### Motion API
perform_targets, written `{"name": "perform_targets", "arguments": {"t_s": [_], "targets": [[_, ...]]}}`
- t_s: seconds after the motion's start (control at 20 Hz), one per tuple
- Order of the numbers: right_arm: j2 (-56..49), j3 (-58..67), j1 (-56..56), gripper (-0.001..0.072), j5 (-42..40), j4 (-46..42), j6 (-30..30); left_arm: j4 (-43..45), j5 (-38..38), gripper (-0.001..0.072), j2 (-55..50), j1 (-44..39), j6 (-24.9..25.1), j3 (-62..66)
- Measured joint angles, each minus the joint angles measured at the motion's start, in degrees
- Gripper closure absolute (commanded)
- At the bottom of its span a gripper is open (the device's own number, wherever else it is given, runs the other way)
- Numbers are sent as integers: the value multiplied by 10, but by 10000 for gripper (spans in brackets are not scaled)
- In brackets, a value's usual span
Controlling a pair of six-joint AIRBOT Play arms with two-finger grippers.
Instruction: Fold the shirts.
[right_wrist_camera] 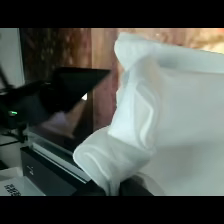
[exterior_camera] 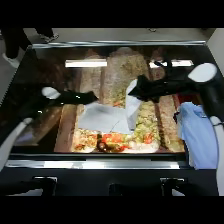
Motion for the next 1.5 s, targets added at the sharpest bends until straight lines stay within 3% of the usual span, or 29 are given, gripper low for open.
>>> {"name": "perform_targets", "arguments": {"t_s": [0.25,0.45,0.5,0.55,0.6,0.75,0.9,1.25,1.5], "targets": [[-113,0,114,660,-138,87,-28,89,-44,676,150,196,-18,-2],[-206,0,175,649,-217,141,-35,107,-84,676,226,287,-2,-7],[-226,0,186,448,-228,155,-35,110,-92,676,239,297,1,-10],[-244,0,196,69,-236,170,-36,111,-101,676,251,305,5,-15],[-257,0,203,21,-248,184,-37,112,-105,676,260,310,8,-19],[-271,0,199,26,-261,202,-52,117,-113,676,276,320,11,-39],[-243,0,148,28,-214,155,-56,117,-116,675,282,323,15,-59],[-169,-23,-14,47,11,-187,36,118,-107,675,285,325,19,-76],[-193,-71,-2,67,1,-177,4,118,-103,675,285,325,19,-78]]}}
